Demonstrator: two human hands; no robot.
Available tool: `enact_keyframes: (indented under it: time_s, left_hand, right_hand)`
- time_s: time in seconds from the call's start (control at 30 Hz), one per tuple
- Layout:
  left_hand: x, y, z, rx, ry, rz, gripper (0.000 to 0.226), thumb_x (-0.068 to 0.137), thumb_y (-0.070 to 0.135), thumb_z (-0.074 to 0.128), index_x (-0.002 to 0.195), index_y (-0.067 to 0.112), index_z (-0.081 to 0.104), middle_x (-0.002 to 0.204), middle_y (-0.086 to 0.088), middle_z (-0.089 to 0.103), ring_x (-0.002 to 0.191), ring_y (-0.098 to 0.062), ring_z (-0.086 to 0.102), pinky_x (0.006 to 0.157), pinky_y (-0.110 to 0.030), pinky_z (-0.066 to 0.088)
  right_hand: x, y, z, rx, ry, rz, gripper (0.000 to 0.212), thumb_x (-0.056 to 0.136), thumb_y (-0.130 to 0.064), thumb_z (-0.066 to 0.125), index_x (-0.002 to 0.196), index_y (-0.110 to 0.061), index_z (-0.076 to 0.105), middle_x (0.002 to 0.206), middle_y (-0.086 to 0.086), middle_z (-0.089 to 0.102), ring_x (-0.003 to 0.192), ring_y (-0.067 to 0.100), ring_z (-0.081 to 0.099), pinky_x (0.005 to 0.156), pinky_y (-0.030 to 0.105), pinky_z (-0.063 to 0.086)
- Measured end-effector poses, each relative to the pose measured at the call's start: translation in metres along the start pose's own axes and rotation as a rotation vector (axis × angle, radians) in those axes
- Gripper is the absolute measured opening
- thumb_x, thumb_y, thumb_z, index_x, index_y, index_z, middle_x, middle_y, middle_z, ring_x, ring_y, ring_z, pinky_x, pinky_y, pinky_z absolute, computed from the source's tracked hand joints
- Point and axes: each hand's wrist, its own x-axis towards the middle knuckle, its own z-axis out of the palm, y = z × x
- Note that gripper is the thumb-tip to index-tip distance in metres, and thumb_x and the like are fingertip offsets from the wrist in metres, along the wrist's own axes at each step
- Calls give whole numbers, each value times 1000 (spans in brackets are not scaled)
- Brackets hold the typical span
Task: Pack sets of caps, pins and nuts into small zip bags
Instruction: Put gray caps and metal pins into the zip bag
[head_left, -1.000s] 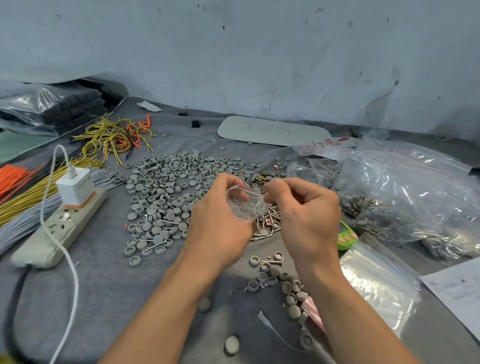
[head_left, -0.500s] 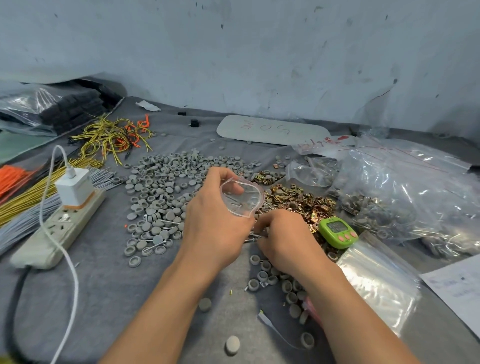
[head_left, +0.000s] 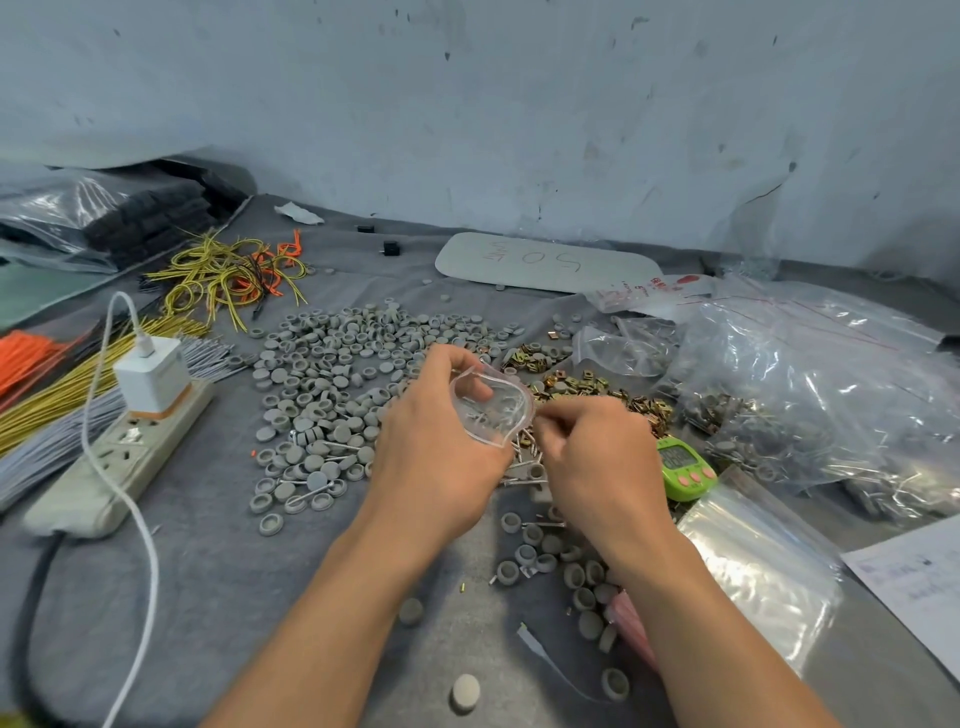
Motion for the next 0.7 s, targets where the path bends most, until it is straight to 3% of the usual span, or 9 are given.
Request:
enact_keyframes:
  time_s: [0.13,0.2,0.33,0.5,0.6,0.7]
  left_hand:
    - [1,0,3,21,-23,-32,63,73,17,83,108,45,40,101,24,63,89,0,58,70,-21,38]
    - [1,1,5,53,-53,-34,63,74,14,83,107,45,40,101,19,63,89,-7,59,70,-27,40]
    - [-2,3,7,117,-141,42,46,82,12,65,103,46,43,97,10,65,83,-15,59,63,-31,41]
    - [-1,3,3,95,-160,48,49,79,9,68,104,44,45,94,12,65,79,-7,57,55,-15,34]
    - [0,3,3,71,-151,35,55,76,14,83,104,43,46,99,15,66,84,-5,60,59,-18,38]
    - [-1,3,3,50,-109,29,56,73,15,85,102,43,46,101,21,67,79,1,60,62,-16,39]
  right_hand:
    - [-3,-8,-8,448,150,-130,11,90,-23,76,98,-27,83,72,-19,73,62,1,64,62,14,45]
    - [-11,-13,-10,422,136,-249,15,83,-19,81,93,-30,83,76,-23,73,64,-2,66,60,11,46]
    - [-17,-19,-6,260,4,-332,25,77,-9,84,89,-30,84,82,-14,76,77,6,67,74,25,53]
    - [-14,-17,-12,324,-36,-291,24,79,-11,81,92,-31,85,82,-19,77,77,-5,66,70,8,46]
    - [-11,-14,-13,443,28,-232,21,83,-12,79,89,-31,85,77,-21,76,70,-2,69,61,10,48]
    - [-3,-8,-13,571,176,-47,22,83,-12,75,80,-32,83,67,-16,74,56,0,62,54,16,45]
